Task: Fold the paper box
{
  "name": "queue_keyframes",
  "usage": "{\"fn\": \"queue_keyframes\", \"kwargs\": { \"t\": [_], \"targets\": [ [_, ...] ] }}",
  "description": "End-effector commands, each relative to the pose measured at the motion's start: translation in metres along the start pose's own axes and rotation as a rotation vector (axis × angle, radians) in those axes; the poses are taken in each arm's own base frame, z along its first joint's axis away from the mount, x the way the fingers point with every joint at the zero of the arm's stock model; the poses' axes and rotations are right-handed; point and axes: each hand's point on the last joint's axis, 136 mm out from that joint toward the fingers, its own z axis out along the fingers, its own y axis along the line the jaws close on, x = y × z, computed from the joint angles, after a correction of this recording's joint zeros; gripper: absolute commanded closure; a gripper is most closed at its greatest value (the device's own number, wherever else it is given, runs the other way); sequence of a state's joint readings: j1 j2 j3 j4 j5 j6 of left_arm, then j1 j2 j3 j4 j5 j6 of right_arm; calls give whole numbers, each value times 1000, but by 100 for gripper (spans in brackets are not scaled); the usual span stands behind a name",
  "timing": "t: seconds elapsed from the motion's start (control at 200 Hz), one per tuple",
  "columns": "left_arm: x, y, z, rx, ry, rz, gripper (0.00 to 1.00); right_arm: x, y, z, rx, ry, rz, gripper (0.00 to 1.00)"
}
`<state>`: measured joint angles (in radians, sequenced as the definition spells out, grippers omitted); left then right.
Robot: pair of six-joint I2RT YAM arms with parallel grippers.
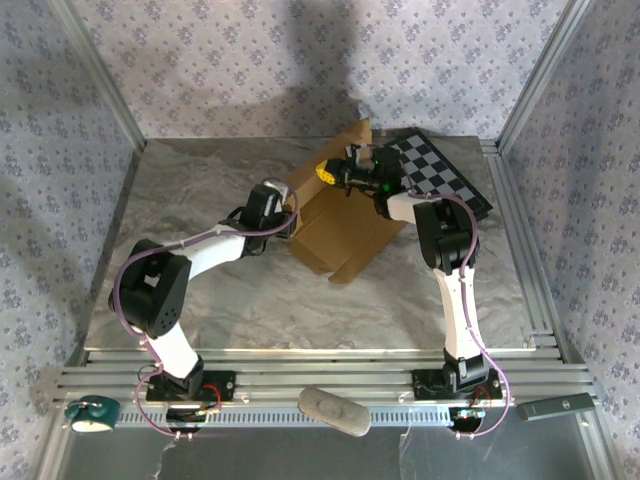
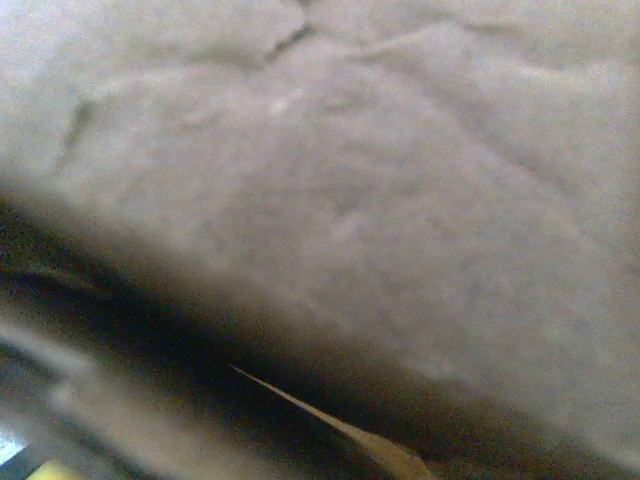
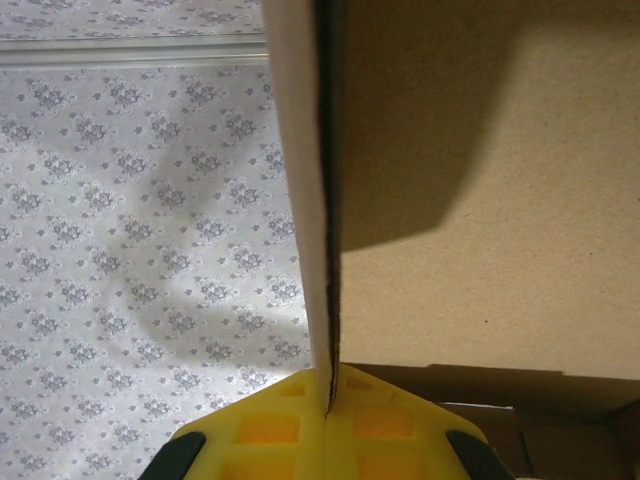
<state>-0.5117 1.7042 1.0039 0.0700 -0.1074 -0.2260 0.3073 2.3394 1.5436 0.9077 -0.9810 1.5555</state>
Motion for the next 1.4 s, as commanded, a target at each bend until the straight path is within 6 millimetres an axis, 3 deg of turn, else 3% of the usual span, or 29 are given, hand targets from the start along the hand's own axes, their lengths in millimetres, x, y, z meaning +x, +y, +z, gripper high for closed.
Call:
{"fn": "queue_keyframes", "kwargs": {
  "t": [0.0, 0.34, 0.525, 0.675, 0.929, 1.014, 1.084, 1.174, 1.289, 1.394],
  "targets": [
    [-14, 7, 3, -59, -28, -36, 55, 7, 2, 4, 14, 30, 25, 100],
    [-22, 13, 15, -194, -55, -55, 63, 5, 10, 6, 10, 0, 43, 100],
    [-22, 24, 20, -272, -62, -69, 75, 3, 21, 9, 27, -29, 64, 100],
    [-25, 29, 23, -309, -76, -67, 82, 4, 15, 10, 104, -71, 142, 100],
    [-27, 40, 30, -348, -96, -88, 95, 21, 14, 13, 205, -103, 215, 100],
    [-28, 45, 32, -369, -100, -98, 95, 25, 9, 13, 219, -118, 252, 100],
    [-28, 49, 34, -384, -100, -106, 81, 26, 7, 13, 233, -134, 280, 100],
    [-29, 56, 38, -401, -97, -115, 76, 27, 7, 12, 247, -140, 302, 100],
    [-30, 65, 45, -410, -88, -133, 75, 27, 7, 13, 261, -136, 331, 100],
    [-31, 73, 49, -419, -81, -139, 84, 26, 13, 14, 264, -142, 340, 100]
  ]
}}
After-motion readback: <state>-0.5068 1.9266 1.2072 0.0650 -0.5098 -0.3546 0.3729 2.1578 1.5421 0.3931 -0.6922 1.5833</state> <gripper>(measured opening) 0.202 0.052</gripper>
